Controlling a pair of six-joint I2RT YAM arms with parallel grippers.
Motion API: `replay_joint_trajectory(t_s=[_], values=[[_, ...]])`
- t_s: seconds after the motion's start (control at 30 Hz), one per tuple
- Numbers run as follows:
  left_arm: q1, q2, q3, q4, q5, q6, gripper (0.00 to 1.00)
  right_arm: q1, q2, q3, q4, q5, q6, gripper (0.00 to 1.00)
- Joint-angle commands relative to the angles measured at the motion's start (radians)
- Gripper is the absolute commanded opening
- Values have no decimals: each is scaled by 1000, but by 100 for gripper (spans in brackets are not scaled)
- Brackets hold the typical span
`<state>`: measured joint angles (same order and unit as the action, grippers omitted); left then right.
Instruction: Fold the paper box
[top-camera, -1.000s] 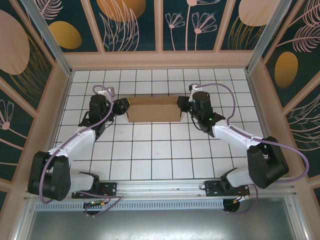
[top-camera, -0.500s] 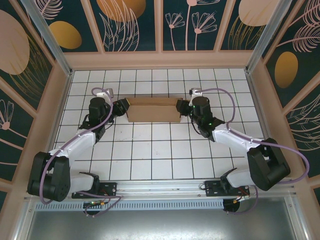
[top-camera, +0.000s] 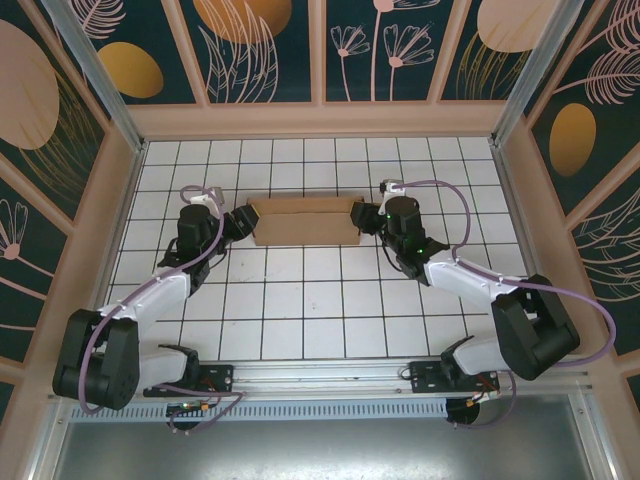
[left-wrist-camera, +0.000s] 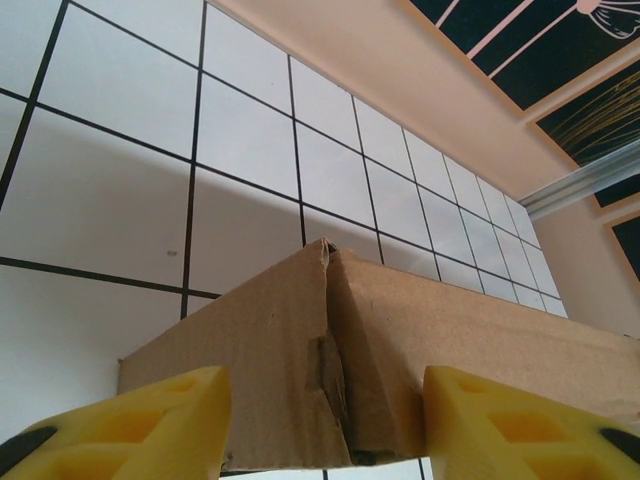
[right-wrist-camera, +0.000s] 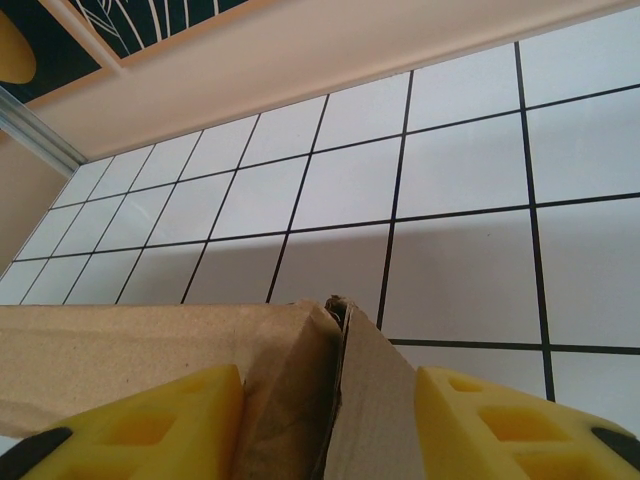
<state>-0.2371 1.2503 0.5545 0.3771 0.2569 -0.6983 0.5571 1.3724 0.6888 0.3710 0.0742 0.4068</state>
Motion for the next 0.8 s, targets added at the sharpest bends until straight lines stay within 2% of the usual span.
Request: replay_joint_trajectory(t_s=[0.0,0.13,0.27,0.4,0.57,0.67,0.77], values=[[6,45,-4,-148,-3,32,53,3,53,-64,-223,-33,-12,49],[8,112,-57,-49,54,-19,49,-5,115,-97,-184,-81,30,42],[7,141,-90,-1,85,-37,38,-4,162,-124,-147,-155,50,32],[5,106,-66,13,122,-37,31,-5,95,-115,-127,-211,21,26],[2,62,-17,92,204,-74,26,-5,13,-21,-144,-279,-2,23],[3,81,-16,233,302,-143,24,-5,20,60,-166,-318,-11,21],[3,90,18,255,295,-154,20,-5,39,131,-177,-341,-17,21]])
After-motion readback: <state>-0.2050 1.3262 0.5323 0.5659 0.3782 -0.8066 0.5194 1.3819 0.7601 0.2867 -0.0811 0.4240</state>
